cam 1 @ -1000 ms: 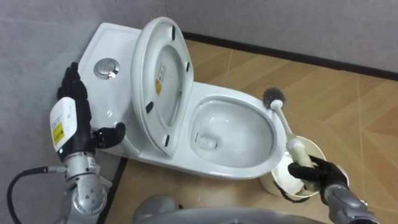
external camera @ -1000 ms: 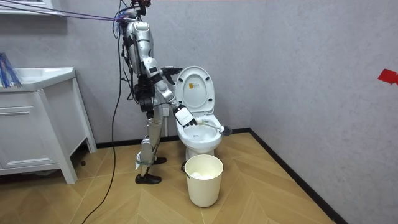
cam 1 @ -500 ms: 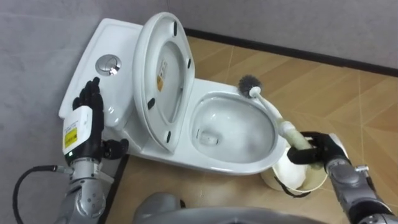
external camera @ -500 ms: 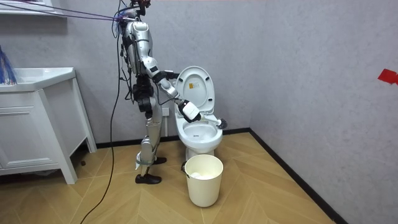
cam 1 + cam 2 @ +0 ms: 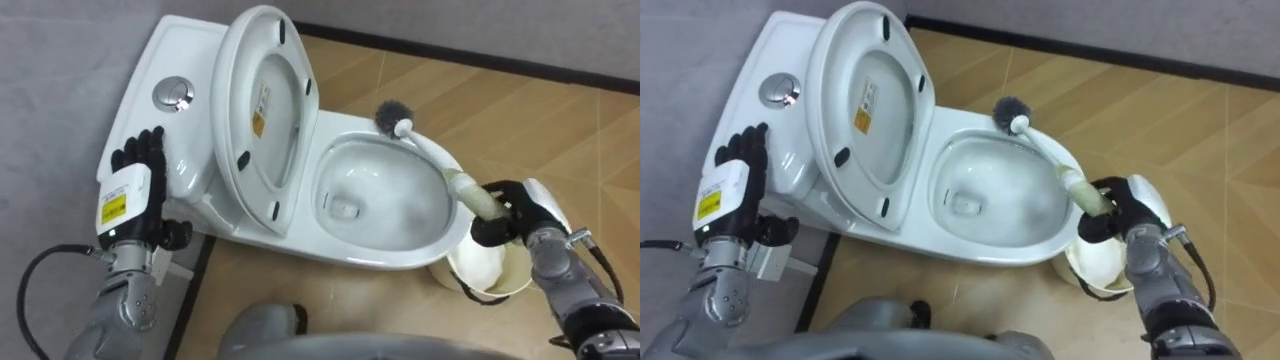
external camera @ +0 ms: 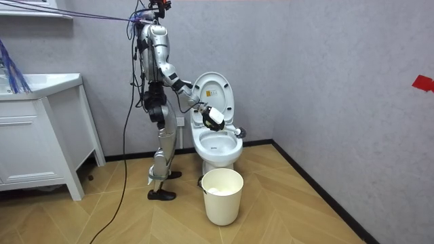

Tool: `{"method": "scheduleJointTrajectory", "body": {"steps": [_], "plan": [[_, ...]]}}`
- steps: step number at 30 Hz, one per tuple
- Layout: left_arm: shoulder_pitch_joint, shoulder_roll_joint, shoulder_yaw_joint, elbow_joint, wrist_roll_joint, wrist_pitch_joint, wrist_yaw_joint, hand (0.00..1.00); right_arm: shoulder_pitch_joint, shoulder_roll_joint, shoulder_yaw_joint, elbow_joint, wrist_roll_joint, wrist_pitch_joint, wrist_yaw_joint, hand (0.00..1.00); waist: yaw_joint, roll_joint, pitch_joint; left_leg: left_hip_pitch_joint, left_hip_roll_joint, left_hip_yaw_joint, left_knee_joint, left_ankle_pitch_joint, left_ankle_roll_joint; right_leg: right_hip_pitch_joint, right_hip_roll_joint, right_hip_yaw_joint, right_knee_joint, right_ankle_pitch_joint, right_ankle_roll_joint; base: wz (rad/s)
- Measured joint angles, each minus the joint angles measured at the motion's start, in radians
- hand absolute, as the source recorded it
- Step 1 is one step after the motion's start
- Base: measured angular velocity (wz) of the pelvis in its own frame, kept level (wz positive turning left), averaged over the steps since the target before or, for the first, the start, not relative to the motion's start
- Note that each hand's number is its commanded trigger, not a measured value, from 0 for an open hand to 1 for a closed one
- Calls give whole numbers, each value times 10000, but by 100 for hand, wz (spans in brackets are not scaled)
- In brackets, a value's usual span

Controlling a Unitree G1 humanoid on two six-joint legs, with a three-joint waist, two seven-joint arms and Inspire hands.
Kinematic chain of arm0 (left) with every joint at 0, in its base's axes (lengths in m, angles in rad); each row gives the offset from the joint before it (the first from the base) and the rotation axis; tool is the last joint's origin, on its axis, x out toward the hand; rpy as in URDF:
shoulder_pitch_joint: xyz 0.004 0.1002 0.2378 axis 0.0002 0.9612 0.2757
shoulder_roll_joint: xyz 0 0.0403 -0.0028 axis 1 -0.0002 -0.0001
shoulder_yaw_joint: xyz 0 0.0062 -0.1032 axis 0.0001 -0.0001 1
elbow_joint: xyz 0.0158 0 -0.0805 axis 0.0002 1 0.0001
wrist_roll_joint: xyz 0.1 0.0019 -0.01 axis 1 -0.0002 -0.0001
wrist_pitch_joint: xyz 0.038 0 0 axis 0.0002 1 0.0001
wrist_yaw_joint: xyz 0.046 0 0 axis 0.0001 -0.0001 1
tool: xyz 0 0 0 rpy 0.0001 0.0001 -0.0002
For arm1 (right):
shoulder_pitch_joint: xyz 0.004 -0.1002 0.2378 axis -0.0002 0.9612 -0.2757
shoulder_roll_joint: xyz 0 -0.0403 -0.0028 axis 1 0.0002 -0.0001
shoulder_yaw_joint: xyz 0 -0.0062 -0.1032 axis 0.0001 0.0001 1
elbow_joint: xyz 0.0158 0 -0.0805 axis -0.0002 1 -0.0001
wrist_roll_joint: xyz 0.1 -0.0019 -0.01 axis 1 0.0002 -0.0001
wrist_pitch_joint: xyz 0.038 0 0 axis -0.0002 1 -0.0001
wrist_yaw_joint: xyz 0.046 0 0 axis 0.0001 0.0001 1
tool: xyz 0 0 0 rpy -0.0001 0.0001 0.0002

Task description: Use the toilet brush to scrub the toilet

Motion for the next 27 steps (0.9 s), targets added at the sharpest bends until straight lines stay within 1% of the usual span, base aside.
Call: {"method": "scheduleJointTrajectory", "body": {"steps": [2,3,4,5,7,8,9,10,11,12,13,14,17,18,20,22,23,25,27], "plan": [[-277,108,-2,201,30,-16,-3,0,-91,-80,87,-69,-430,12,-189,100,75,-10,13,-301,13,17,86,2,5,-279,-13,21,195,-25,-42,-3],[-520,115,-9,411,142,-32,18,0,-148,-114,104,-42,-584,15,-336,100,120,0,56,-442,16,19,118,9,16,-464,-38,15,369,-39,-59,0],[-600,116,-12,439,135,-32,23,0,-170,-137,146,-34,-611,30,-364,100,151,4,57,-527,20,19,194,9,16,-555,-49,-1,440,-49,-69,0],[-724,127,-14,442,126,-29,23,0,-194,-185,242,-41,-710,71,-445,100,160,2,61,-743,21,4,305,9,19,-753,-91,-118,578,-84,-94,5],[-938,221,-133,446,99,-4,42,0,-401,-292,383,-42,-993,154,-606,100,169,40,90,-1095,24,-37,514,20,33,-1111,-135,-178,849,-134,-132,4],[-1131,305,-179,445,99,-9,60,0,-532,-377,405,-16,-1355,205,-744,100,196,70,144,-1367,27,-53,679,23,37,-1381,-169,-190,1088,-198,-162,0],[-1351,457,-305,450,89,-16,61,0,-665,-525,558,0,-1522,254,-882,100,237,73,211,-1642,25,-61,851,25,40,-1693,-209,-177,1297,-286,-177,3],[-1442,559,-388,456,84,-20,63,0,-737,-601,694,20,-1583,305,-945,100,252,79,231,-1787,25,-73,934,26,41,-1839,-225,-182,1411,-317,-190,5],[-1608,723,-496,477,84,-52,76,0,-848,-742,980,26,-1696,411,-1030,100,277,90,251,-2047,30,-102,1055,50,48,-2091,-242,-207,1563,-344,-211,11],[-1744,867,-644,478,61,-64,89,0,-947,-869,1258,87,-1778,469,-1101,100,281,123,268,-2252,26,-155,1153,69,53,-2256,-279,-328,1670,-356,-231,13],[-1797,936,-736,482,38,-63,97,0,-953,-920,1347,127,-1823,498,-1129,100,279,138,273,-2346,22,-178,1205,75,57,-2343,-336,-372,1729,-370,-242,13],[-1885,982,-812,479,-92,-100,122,0,-960,-996,1460,112,-1939,606,-1207,100,280,159,272,-2543,10,-209,1270,86,61,-2543,-388,-425,1857,-399,-262,8],[-2028,983,-944,480,-321,-61,358,0,-965,-1041,1534,-16,-2079,813,-1356,100,302,202,286,-2875,2,-191,1308,149,74,-2925,-423,-434,2020,-424,-281,2],[-2040,983,-958,478,-327,-41,423,0,-954,-1057,1561,-41,-2085,869,-1407,100,325,230,274,-2961,6,-187,1327,148,73,-3027,-462,-433,2052,-439,-291,0],[-2048,984,-962,467,-397,-19,492,0,-929,-1108,1584,-110,-2084,883,-1429,100,338,278,269,-3043,8,-186,1330,154,66,-3121,-468,-435,2059,-443,-297,0],[-2043,987,-1003,421,-708,-18,534,0,-818,-1155,1673,-400,-2077,982,-1431,100,347,286,263,-3096,2,-187,1314,180,49,-3220,-492,-439,2057,-444,-299,0],[-2042,988,-1005,408,-775,4,569,0,-724,-1168,1763,-571,-2077,1076,-1434,100,344,283,262,-3104,-6,-181,1282,183,44,-3248,-502,-438,2054,-447,-303,0],[-2042,989,-1006,396,-828,29,581,0,-562,-1183,1818,-897,-2053,1145,-1435,100,284,266,256,-3106,0,-132,1265,183,44,-3292,-541,-406,2108,-498,-301,-2],[-2047,992,-1005,429,-1103,51,667,0,-343,-1187,1841,-1382,-2046,1179,-1432,100,251,245,254,-3130,-7,34,1259,180,47,-3375,-558,-294,2178,-523,-294,-9]]}}
